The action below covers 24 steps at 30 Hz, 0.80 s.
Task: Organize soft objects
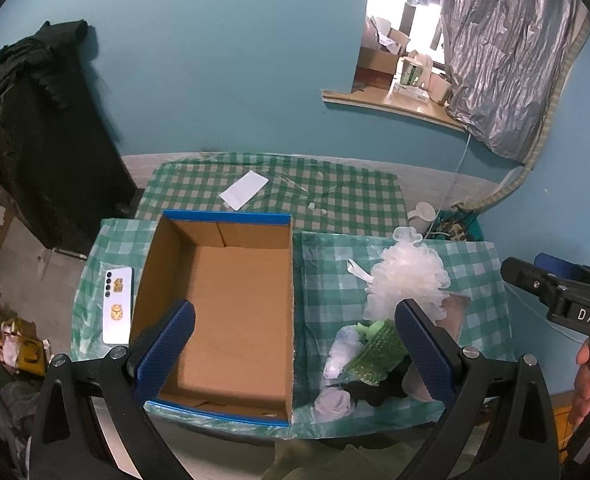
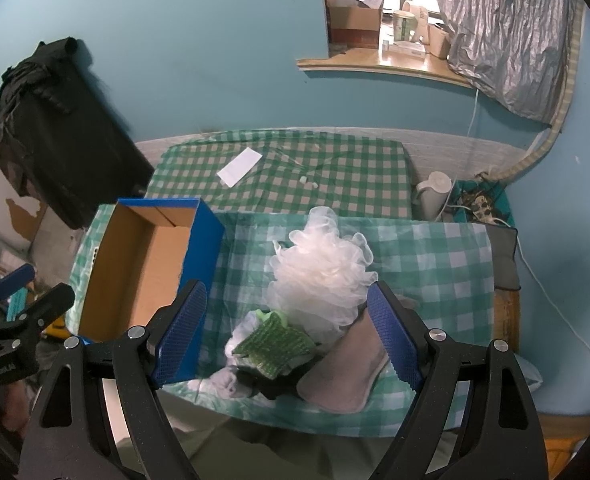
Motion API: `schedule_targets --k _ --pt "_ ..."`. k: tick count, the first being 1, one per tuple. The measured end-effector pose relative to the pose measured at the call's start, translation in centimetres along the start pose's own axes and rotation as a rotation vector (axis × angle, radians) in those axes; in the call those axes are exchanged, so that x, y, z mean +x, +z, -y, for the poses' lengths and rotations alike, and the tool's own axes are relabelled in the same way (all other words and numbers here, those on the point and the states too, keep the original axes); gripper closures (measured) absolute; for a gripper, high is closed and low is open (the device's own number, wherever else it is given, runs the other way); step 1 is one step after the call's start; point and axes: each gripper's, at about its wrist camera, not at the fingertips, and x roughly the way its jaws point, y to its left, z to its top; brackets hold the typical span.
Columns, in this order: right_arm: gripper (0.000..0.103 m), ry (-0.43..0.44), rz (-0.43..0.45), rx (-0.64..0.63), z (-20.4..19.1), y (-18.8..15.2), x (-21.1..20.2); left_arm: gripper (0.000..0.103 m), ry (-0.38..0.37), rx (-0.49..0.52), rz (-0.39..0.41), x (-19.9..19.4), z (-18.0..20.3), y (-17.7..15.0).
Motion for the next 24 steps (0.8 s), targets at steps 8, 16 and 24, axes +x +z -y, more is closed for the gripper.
schedule_targets --k 8,16,24 --pt "0.019 0.002 0.000 0.001 0.2 -0.1 -0.1 0.002 0.001 -0.003 -0.002 0.0 0.1 0.0" --pt "0.019 0.007 0.002 0.000 0.1 0.0 -0.1 0.002 -0.005 0.008 -0.001 0.1 0.2 -0.1" --pt "0.019 0.006 0.001 0.000 0.2 -0.1 -0.1 0.002 0.022 0.063 0.021 0.1 1.1 -0.1"
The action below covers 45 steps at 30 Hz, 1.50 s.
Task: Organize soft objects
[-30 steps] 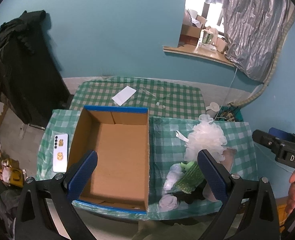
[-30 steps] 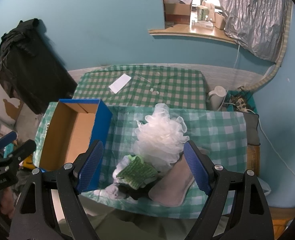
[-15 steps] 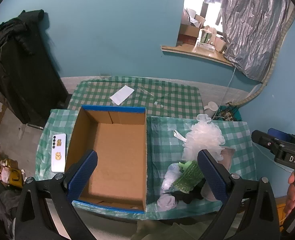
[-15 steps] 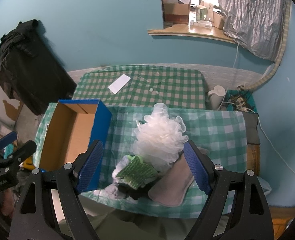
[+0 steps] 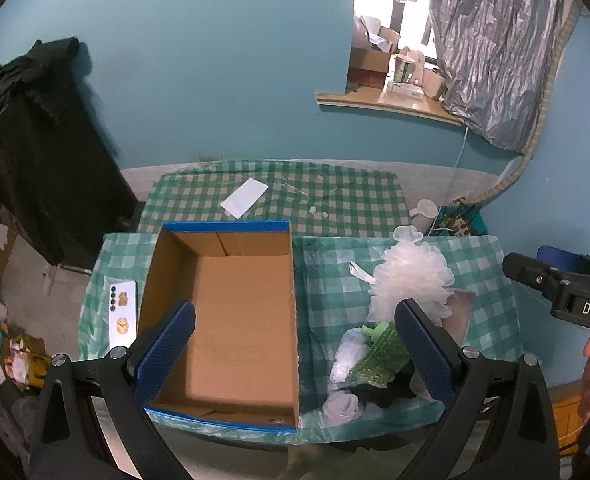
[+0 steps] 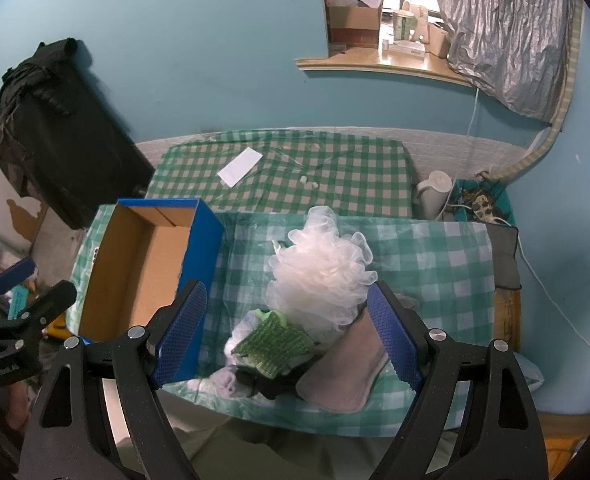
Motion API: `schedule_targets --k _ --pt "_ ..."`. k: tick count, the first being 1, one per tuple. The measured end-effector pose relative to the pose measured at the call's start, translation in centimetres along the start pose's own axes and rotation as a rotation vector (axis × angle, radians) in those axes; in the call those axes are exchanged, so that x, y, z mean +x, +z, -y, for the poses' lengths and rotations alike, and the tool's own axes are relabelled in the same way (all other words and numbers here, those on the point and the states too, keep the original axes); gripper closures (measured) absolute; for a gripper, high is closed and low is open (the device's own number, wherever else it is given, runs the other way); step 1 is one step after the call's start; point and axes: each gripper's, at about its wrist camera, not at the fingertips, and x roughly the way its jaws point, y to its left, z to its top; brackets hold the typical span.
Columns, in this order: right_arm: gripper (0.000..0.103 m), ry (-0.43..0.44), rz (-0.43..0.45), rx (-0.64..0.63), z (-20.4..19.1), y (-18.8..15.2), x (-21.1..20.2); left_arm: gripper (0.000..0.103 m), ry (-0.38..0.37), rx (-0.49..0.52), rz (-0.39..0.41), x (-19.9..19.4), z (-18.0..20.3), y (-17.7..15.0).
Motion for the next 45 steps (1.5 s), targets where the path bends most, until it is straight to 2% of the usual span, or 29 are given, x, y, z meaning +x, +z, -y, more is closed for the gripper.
schedule_targets --k 7,20,24,29,32,39,45 --pt "0.019 -0.004 -0.003 0.008 0.7 -0.4 0.2 0.002 -0.003 0.030 0.000 0.3 0.7 0.1" --pt "0.019 -0.019 -0.046 0.129 7.2 -2.2 1.3 0.002 -0.047 0.066 -0.037 2.7 2.6 -0.5" --pt "0.019 -0.020 -0.069 0.150 8.5 -3.0 2.4 0.002 -0.093 0.068 -0.059 4.0 3.1 -0.9" --pt "0.019 -0.020 -0.102 0.166 9.7 -4.2 4.2 0.002 -0.124 0.042 -0.048 5.6 3.4 -1.7" --pt "0.019 -0.018 -0.120 0.181 10.5 -5.0 5.3 0.002 -0.117 0.048 -0.045 6.5 3.7 -2.3" --pt "0.019 0.007 -0.177 0.225 11.9 -6.8 8.4 0.002 -0.054 0.192 -0.002 8.4 5.8 -3.6" --pt "0.019 0.011 -0.232 0.245 12.3 -8.1 11.3 0.002 -0.080 0.190 -0.033 10.6 6.5 -4.2"
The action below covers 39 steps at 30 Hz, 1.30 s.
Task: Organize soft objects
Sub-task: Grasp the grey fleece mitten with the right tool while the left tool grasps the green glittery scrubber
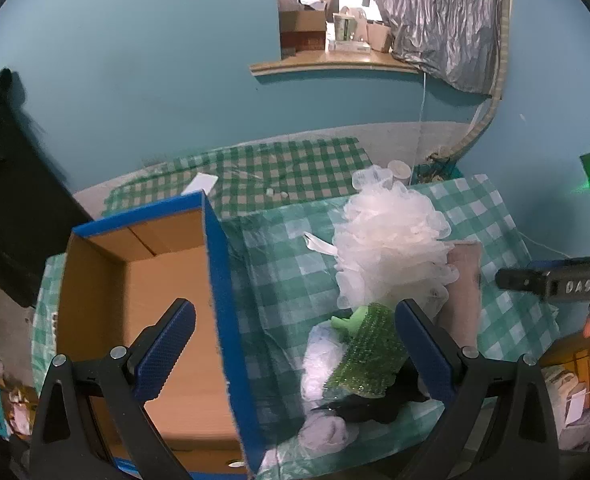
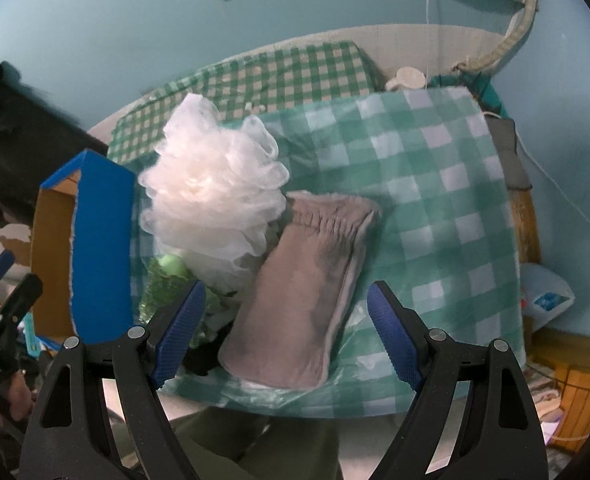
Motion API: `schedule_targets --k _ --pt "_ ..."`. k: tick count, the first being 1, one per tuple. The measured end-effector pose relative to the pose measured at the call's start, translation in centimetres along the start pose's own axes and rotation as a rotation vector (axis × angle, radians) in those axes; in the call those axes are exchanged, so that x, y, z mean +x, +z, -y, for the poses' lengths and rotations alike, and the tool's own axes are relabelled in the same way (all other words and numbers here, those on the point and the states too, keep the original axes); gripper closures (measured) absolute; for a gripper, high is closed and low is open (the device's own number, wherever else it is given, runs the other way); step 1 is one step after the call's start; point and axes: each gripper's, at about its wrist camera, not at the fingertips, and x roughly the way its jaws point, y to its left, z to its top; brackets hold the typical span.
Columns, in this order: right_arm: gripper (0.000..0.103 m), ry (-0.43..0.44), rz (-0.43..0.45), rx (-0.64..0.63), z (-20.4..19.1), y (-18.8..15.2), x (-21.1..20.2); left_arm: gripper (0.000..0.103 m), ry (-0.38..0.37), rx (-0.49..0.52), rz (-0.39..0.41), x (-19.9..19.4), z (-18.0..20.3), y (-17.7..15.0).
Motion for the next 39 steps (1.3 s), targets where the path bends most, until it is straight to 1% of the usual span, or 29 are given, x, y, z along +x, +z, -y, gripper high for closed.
schedule_targets --k 4,10,15,19,26,30,33,37,39 --pt "0.019 -0.014 -0.020 -0.012 -0.2 -0.4 1.6 0.002 -0.009 0.006 -0.023 1.4 0.4 -0.4" --pt "0.019 -0.036 -0.059 -0.031 -0.8 -0.8 4.0 0.002 -0.020 0.051 -0.079 3.4 1.5 -1.1" --pt "0.019 -0.047 -0.086 -0.037 -1.1 -1.1 5.6 0.002 -0.023 0.091 -0.103 4.8 2.3 -1.8" --pt "0.019 -0.057 -0.103 -0.037 -1.1 -1.2 6.5 0.002 -0.037 0.086 -0.121 5.7 2.4 -2.1" --pt "0.019 -0.086 -0.135 -0.043 -1.2 -1.4 8.2 0.002 -0.034 0.083 -0.155 7.3 2.2 -2.3" --pt "0.019 -0.093 -0.146 -0.043 -1.5 -1.6 9.5 0.002 -0.065 0.093 -0.185 8.3 2.6 -2.2" --pt "0.019 -0.097 -0.154 -0.037 -1.3 -1.7 10.2 0.002 -0.070 0.101 -0.202 8.8 3.0 -2.2" --pt "0.024 -0.106 -0.154 -0.040 -1.2 -1.5 11.0 0.002 -0.092 0.077 -0.233 9.5 3.3 -2.3" --pt "0.030 -0.100 -0.147 -0.051 -1.1 -1.6 11.1 0.002 -0.095 0.080 -0.251 10.0 3.5 -2.4"
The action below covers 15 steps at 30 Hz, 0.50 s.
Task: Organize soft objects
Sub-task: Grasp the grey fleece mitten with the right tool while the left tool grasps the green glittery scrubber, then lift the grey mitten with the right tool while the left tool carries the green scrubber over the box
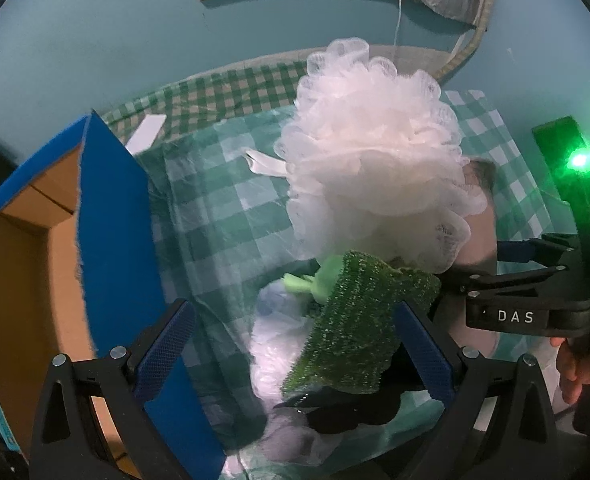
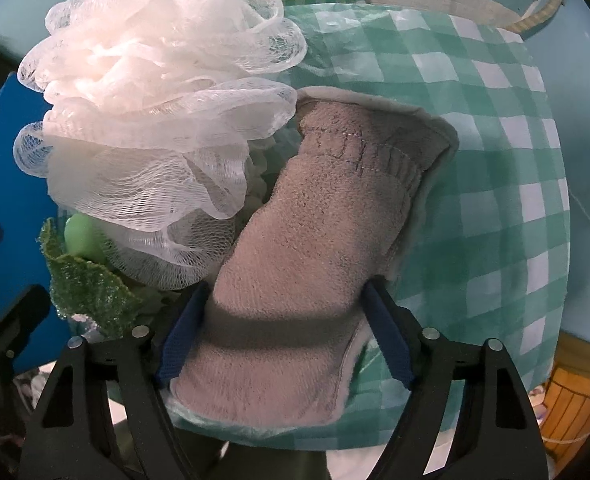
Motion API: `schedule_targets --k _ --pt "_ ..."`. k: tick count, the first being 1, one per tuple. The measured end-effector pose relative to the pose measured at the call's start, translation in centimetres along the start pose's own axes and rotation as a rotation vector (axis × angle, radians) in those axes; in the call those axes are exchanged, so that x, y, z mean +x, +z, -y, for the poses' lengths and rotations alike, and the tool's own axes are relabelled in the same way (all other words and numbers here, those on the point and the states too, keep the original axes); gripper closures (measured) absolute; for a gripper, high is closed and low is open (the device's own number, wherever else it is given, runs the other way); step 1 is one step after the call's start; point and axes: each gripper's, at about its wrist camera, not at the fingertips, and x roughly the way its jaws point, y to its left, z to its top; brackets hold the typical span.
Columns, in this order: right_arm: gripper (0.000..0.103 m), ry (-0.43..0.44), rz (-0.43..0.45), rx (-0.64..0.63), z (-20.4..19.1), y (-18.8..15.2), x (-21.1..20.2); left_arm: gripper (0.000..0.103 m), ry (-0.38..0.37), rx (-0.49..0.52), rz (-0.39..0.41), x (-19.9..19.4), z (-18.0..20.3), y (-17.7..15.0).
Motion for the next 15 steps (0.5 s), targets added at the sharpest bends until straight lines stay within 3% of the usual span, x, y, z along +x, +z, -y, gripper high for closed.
schedule_targets --k 10,15 --pt "0.064 -0.015 0.026 -0.067 -0.3 -1.6 -1.3 0.002 0.003 0.044 -0.010 0.8 1.2 -0.1" --pt "0.071 0.008 0.018 -0.059 1.4 -2.2 -3.2 0.002 -0.015 0.035 -0.022 1.1 1.2 -0.1"
